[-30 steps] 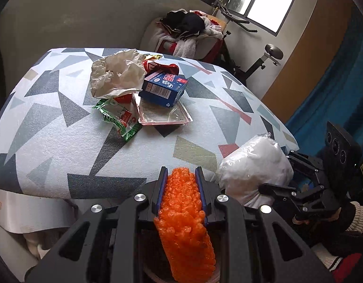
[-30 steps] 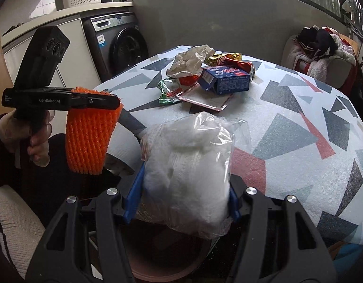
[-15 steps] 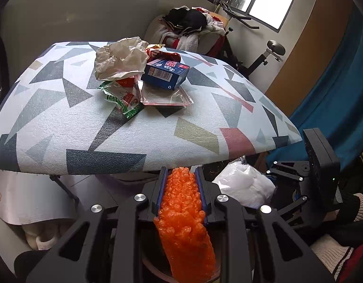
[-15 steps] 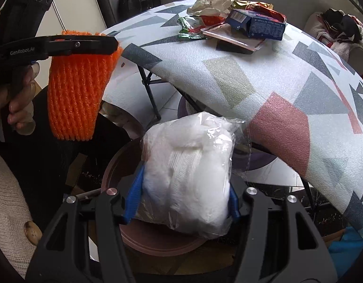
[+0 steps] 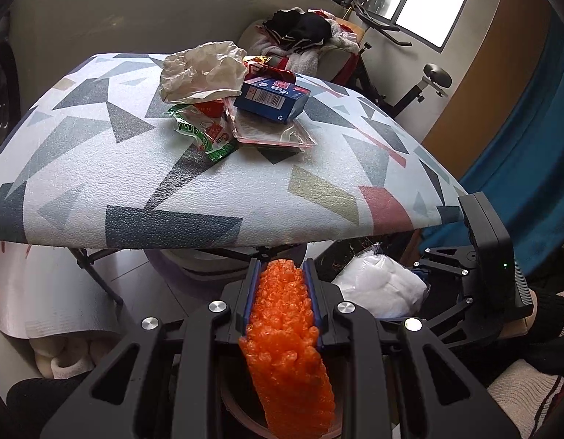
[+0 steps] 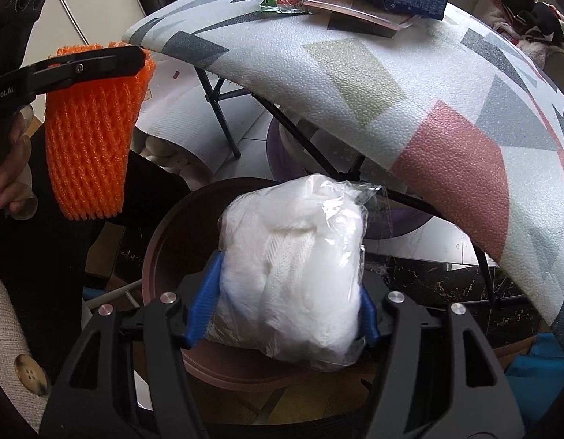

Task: Collect trash
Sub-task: 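Lower both held items over the brown bin and open both tools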

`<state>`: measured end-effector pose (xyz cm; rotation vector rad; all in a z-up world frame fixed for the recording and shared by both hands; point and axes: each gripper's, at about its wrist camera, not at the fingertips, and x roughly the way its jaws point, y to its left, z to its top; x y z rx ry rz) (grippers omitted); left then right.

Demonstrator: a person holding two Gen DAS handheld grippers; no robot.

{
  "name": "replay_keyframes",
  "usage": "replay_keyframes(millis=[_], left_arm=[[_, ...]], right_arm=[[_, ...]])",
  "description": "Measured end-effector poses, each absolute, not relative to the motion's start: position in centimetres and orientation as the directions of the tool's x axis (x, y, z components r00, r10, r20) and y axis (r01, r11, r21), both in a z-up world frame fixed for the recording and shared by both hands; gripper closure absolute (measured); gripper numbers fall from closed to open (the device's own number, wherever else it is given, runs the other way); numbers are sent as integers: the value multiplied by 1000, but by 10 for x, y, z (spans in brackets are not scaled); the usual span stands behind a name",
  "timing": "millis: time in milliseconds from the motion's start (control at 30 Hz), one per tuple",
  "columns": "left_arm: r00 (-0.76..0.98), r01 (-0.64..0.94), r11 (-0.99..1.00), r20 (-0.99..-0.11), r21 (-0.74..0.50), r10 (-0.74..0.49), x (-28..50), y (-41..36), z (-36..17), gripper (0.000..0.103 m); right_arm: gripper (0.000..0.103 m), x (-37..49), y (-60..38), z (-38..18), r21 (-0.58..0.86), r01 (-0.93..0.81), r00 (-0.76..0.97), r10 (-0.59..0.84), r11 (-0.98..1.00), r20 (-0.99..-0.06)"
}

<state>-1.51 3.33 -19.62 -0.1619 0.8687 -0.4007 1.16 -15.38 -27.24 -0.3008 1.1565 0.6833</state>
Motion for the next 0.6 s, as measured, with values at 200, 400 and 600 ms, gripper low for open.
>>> replay_keyframes(millis=[200,400,600], left_arm=[[581,278,914,-706,-295,-405,-16,33,-199,80],[573,293,911,-709,-291,-411,-17,29,-203,80],[534,315,905,-735,-286,-418,-12,21,-214,80]], right_arm=[[22,16,-164,-261,140,-600,280,371,788,-886],[10,14,-187,-234,135,-537,439,412,833,-799],[7,21,-209,-222,160,-451,542,412,878,-733]])
